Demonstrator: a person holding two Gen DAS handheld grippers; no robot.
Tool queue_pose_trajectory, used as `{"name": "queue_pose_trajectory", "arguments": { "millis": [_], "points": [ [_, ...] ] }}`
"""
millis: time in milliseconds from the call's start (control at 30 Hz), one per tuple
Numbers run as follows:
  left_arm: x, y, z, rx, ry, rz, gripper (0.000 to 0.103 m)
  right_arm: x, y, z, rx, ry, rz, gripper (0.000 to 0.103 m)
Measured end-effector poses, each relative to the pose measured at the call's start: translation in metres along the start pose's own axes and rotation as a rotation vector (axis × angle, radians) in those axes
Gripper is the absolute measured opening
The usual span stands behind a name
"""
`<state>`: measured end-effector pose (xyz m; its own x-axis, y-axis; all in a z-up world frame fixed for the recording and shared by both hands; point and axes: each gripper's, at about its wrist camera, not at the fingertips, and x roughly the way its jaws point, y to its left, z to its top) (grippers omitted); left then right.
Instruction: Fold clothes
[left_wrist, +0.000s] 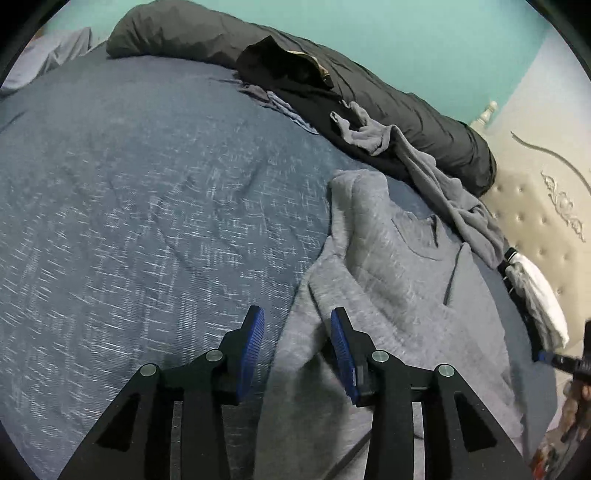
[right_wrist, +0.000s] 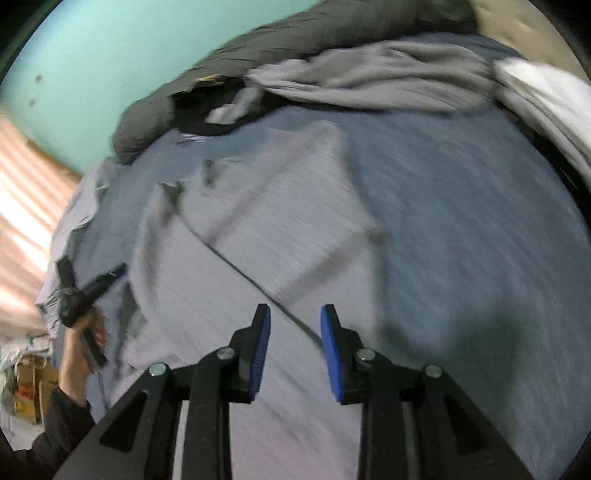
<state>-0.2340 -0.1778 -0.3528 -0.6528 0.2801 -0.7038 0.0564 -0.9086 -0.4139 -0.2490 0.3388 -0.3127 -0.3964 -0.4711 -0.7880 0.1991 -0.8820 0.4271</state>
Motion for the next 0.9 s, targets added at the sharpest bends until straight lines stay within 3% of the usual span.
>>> {"name": "queue_pose_trajectory", "arguments": {
  "millis": [100,333,600,667,767,900],
  "points": [
    [0.001,-0.004,0.000,0.003,-0.001,-0.013,0.041,0.033,0.039,0.035,-0.048,0.020,0.059,0.038],
    [0.025,-0.007,0.004,0.021,0.041,-0.026,0.041,0.121,0.133,0.109,-0.153,0.090,0.161,0.039],
    [0.038,0.002,0.010,0.004,0.059,-0.072,0.041,0.200,0.200,0.152,-0.232,0.157,0.209,0.039],
    [0.040,0.004,0.008,0.002,0.066,-0.077,0.041,0.221,0.210,0.160,-0.228,0.167,0.185,0.039],
    [0.039,0.004,0.006,0.021,0.059,-0.070,0.033,0.245,0.217,0.167,-0.215,0.196,0.169,0.039],
    [0.036,0.004,0.006,0.023,0.045,-0.081,0.013,0.264,0.227,0.170,-0.251,0.203,0.159,0.039]
  ]
}}
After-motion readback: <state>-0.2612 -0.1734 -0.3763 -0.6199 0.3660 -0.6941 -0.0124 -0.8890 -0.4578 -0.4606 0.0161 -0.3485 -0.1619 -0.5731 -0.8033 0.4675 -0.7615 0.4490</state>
